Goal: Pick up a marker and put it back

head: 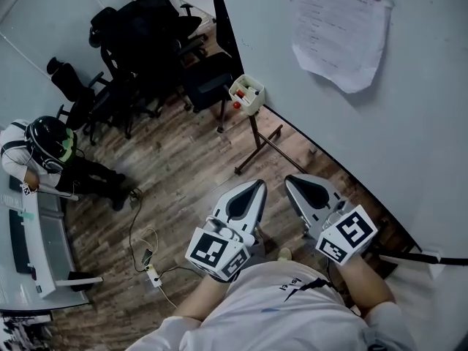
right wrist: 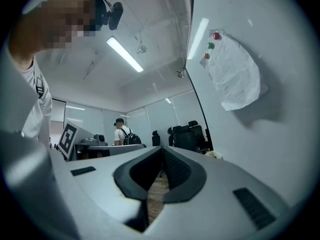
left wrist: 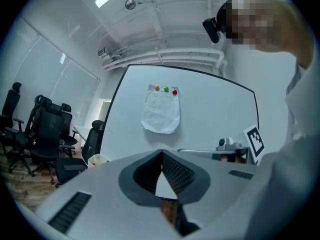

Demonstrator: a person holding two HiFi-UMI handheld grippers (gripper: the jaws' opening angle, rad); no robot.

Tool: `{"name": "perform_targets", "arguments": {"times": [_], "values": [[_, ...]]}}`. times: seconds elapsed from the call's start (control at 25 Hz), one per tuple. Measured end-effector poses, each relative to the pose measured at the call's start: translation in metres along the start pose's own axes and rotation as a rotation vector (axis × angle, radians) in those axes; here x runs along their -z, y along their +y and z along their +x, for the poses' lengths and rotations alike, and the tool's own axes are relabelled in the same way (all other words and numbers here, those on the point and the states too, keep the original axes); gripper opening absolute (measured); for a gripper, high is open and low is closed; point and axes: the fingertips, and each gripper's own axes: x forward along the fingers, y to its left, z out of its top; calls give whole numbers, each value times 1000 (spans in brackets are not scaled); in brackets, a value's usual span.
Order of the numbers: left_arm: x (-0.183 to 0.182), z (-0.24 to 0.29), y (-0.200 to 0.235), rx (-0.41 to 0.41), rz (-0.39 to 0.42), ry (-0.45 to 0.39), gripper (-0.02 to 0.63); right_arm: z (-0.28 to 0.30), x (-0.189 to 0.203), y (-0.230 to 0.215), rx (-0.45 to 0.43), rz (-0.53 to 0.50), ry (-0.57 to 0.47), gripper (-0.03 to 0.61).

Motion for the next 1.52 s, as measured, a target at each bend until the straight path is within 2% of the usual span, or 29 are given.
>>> {"name": "perform_targets", "arguments": {"times": [0.16, 0.32, 0.48, 0.8, 1.12, 1.28, 1.52], "values": [[-2, 21, 34, 19, 4, 5, 12, 34, 1, -21, 25, -7, 11, 15], [-14, 37, 85, 25, 35, 17, 12, 85, 1, -40, 52, -1, 15, 15], [-20, 61, 140, 42, 27, 27, 11, 139, 1, -61, 83, -9, 40, 15], [-24, 93, 212, 130, 68, 78, 12, 207, 10, -90, 214, -14, 79, 15], [1, 150, 243, 153, 32, 134, 12, 231, 54, -167, 316, -56, 198, 20], [2, 176, 262, 113, 42, 121, 12, 249, 90, -207, 307, -84, 289, 80], [15, 202, 282, 71, 29, 131, 12, 271, 120, -244, 318, -159, 392, 87]]}}
